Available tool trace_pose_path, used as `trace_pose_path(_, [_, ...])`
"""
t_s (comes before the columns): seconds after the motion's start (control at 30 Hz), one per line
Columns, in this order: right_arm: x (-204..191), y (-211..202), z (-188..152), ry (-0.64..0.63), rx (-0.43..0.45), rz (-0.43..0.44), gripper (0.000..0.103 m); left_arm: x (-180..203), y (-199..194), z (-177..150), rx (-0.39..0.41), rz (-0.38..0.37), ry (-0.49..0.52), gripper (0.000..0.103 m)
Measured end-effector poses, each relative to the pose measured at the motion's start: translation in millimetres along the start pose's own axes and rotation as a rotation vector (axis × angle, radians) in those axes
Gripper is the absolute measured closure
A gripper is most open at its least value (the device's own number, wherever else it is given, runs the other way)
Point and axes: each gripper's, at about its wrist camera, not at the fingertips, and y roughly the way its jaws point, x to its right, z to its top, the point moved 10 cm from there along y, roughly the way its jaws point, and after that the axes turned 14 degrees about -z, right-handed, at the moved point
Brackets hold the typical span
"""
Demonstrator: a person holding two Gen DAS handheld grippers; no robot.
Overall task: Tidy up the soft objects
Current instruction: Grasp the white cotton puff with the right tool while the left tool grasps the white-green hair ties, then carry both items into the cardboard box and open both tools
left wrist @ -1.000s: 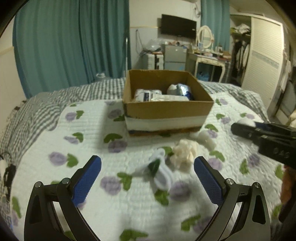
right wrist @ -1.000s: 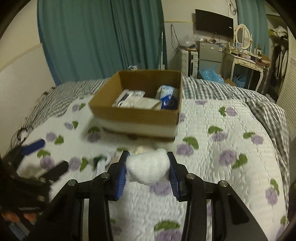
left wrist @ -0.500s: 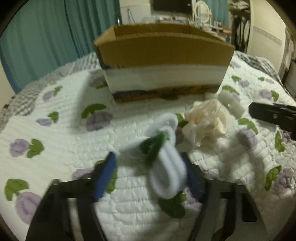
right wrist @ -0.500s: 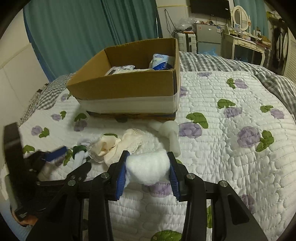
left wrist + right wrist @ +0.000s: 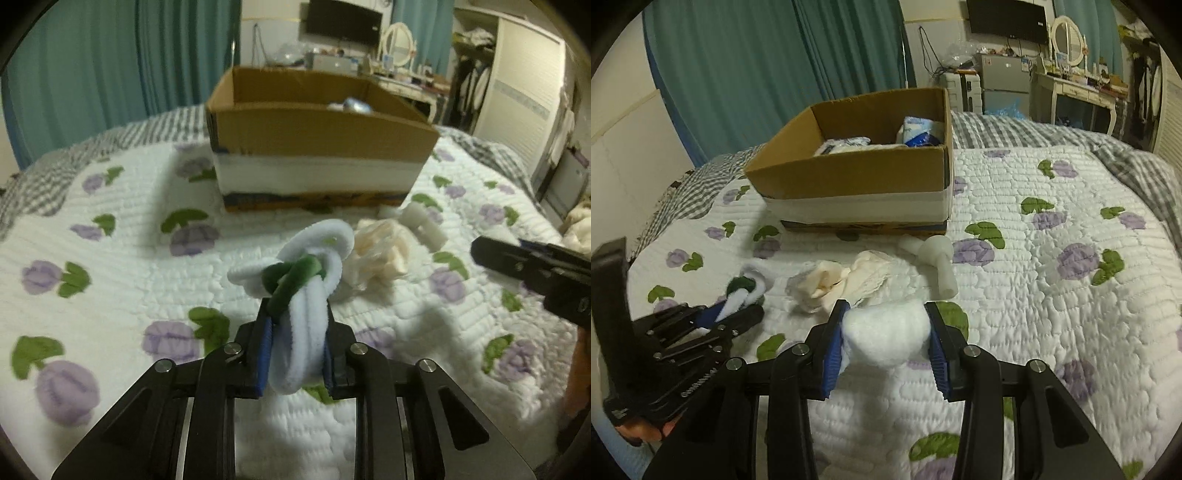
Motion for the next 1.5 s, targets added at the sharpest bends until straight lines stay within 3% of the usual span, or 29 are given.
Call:
trace_pose_path(0.43, [-24.7, -82.9, 45.0, -0.057, 0.168, 0.025, 0.063, 18.5, -80.6, 38.2, 0.116, 0.006, 0.022, 0.082])
trace_pose_path(0.73, [-25.6, -106.8, 115.7, -0.083, 0.247, 0.035, 0.063, 23.3, -103.2, 112.1, 0.22, 0.013, 0.087, 0.081])
trace_pose_path(0.97, [-30.3, -77.4, 191.4, -0.114, 0.277, 0.014, 0.063, 7.5, -62.9, 176.9, 0.223, 0.052, 0.133, 0.081])
trace_pose_path(1.13, [-32.4, -17.3, 224.7, -0.136, 0.246, -0.012, 0.063, 0.6, -20.4, 205.5, 0.214, 0.065, 0.191, 0.077])
trace_pose_path(1.27, [-26.9, 35.6, 235.5, -0.124, 0.197, -0.013, 0.063, -19.5, 22.6, 216.6, 0.183, 0.076, 0.172, 0.077])
trace_pose_path(1.33, [-24.0, 61.0, 237.8, -0.119, 0.174, -0.01, 0.062, -28.7, 40.4, 217.6, 0.162, 0.083, 0.158, 0.067])
trace_pose_path(1.4, [-21.0, 84.8, 241.4, -0.107, 0.153, -0.008, 0.061, -34.4, 54.1, 217.9, 0.153, 0.097, 0.151, 0.04])
trace_pose_path(1.43, [-18.7, 91.4, 242.1, -0.103, 0.147, -0.012, 0.058, -36.8, 58.9, 216.7, 0.154, 0.104, 0.149, 0.035])
trace_pose_path(1.5, [-12.2, 102.9, 244.2, -0.076, 0.148, -0.009, 0.044, -38.6, 64.8, 216.7, 0.165, 0.1, 0.156, 0.025])
